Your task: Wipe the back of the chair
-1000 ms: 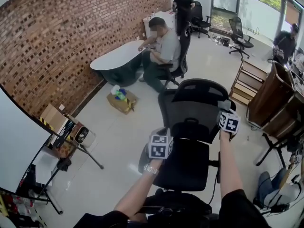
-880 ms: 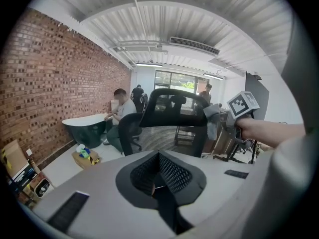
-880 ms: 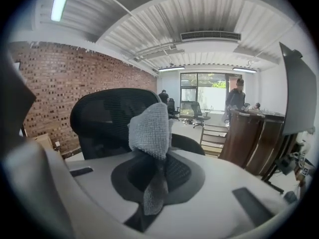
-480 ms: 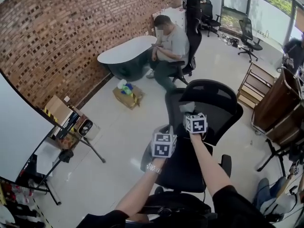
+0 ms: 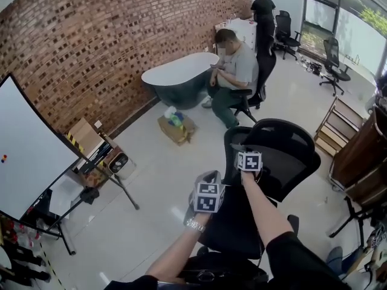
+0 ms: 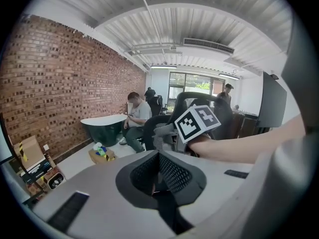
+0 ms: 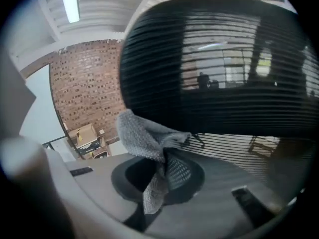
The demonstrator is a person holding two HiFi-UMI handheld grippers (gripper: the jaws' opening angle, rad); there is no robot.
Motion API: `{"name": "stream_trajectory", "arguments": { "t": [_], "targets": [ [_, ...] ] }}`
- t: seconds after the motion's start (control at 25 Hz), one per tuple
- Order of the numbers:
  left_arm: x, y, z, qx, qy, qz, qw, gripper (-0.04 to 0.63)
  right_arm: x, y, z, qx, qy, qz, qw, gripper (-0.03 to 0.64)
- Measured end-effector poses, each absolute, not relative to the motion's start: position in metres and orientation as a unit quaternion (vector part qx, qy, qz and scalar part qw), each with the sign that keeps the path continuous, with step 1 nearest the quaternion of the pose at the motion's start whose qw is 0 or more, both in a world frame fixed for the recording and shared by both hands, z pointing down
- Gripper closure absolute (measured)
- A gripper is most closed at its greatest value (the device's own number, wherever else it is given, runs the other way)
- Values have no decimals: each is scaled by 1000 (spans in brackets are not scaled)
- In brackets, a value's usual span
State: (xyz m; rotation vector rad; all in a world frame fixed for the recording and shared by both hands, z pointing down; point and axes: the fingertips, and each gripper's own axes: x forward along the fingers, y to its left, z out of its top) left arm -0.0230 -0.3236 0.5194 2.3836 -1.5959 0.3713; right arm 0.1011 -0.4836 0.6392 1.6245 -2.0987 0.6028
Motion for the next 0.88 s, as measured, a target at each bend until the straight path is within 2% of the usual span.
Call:
{"name": "stream_trajectory", "arguments": {
  "t": [0.16, 0.4, 0.64, 0.76, 0.88],
  "targets": [
    [-5, -330, 521, 828, -532, 128, 121, 592, 170, -477, 637, 626, -725, 215, 190, 589],
    [38, -331, 527, 854, -487, 135, 121, 592, 314, -430, 632, 711, -646, 217, 174, 589],
    [79, -327, 535, 867, -461, 148, 120, 591, 456, -365, 653, 773, -554, 249, 186, 589],
    [77, -331, 541, 864, -462, 158, 121, 592, 464, -345, 663, 778, -541, 268, 175, 589],
    [74, -338, 536, 862, -465, 158, 121, 591, 414, -355, 656, 756, -581, 260, 155, 589]
  ]
}}
